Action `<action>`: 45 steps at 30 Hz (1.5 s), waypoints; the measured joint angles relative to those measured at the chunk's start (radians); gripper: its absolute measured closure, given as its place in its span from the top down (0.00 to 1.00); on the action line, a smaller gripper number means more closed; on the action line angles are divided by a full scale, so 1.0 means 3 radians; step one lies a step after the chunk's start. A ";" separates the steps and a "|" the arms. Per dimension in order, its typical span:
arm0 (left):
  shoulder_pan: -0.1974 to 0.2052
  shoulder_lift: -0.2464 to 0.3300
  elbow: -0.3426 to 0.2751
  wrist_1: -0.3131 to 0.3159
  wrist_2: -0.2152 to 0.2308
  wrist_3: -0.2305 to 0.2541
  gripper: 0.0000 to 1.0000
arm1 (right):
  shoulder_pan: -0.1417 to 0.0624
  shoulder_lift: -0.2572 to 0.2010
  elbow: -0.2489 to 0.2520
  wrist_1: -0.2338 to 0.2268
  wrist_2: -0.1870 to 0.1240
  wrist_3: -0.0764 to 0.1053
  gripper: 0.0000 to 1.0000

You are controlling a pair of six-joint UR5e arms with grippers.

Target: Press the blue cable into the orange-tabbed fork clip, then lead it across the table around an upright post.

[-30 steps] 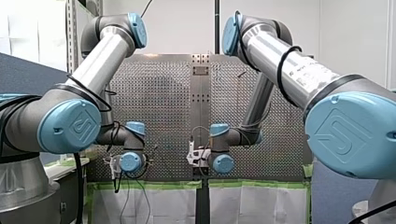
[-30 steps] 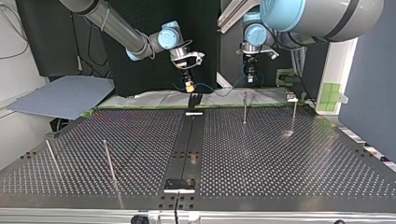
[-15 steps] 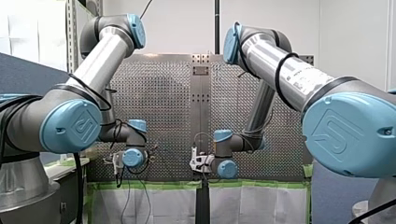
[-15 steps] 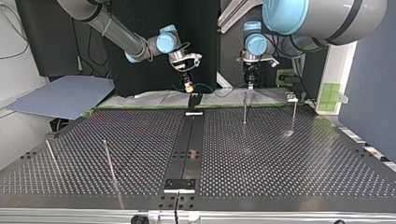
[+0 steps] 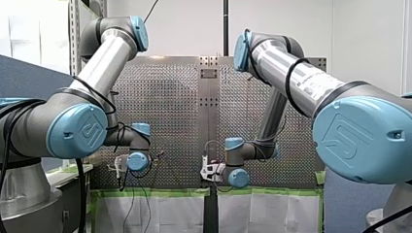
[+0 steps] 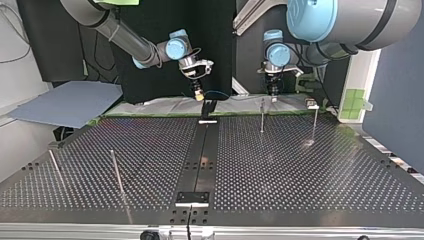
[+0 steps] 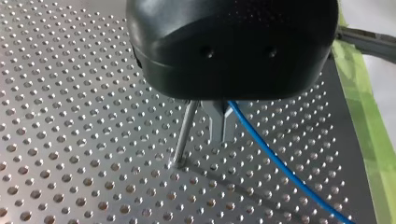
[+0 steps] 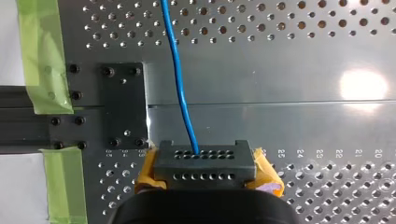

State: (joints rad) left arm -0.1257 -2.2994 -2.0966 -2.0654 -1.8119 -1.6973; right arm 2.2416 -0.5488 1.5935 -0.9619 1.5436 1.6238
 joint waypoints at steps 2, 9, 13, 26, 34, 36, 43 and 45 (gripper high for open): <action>0.0018 -0.0003 0.0008 0.0000 -0.0011 0.0018 0.00 | -0.0003 0.0015 -0.0015 0.0005 0.0002 -0.0004 0.00; 0.0049 -0.0126 0.0063 0.0014 -0.0076 0.0078 0.00 | -0.0008 0.0028 -0.0069 0.0056 0.0005 -0.0007 0.00; 0.0064 -0.0166 0.0093 0.0051 -0.0065 0.0052 0.00 | -0.0016 0.0030 -0.0089 0.0102 0.0005 -0.0008 0.00; 0.0119 -0.0176 0.0249 0.0067 0.0129 -0.0088 0.00 | -0.0024 0.0031 -0.0163 0.0208 0.0013 -0.0012 0.00; 0.0159 -0.0176 0.0332 -0.0008 0.0147 -0.0090 0.00 | -0.0057 0.0031 -0.0311 0.0390 0.0023 -0.0012 0.00; 0.0173 -0.0176 0.0340 -0.0018 0.0153 -0.0095 0.00 | -0.0072 0.0031 -0.0342 0.0447 0.0025 -0.0012 0.00; 0.0214 -0.0176 0.0375 -0.0027 0.0165 -0.0126 0.00 | -0.0141 0.0031 -0.0415 0.0513 0.0051 -0.0012 0.00; 0.0228 -0.0178 0.0394 -0.0028 0.0170 -0.0139 0.00 | -0.0155 0.0031 -0.0432 0.0517 0.0055 -0.0012 0.00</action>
State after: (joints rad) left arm -0.0573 -2.3528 -1.9783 -2.0739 -1.7609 -1.7390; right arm 2.1951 -0.5394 1.4638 -0.8068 1.5601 1.6201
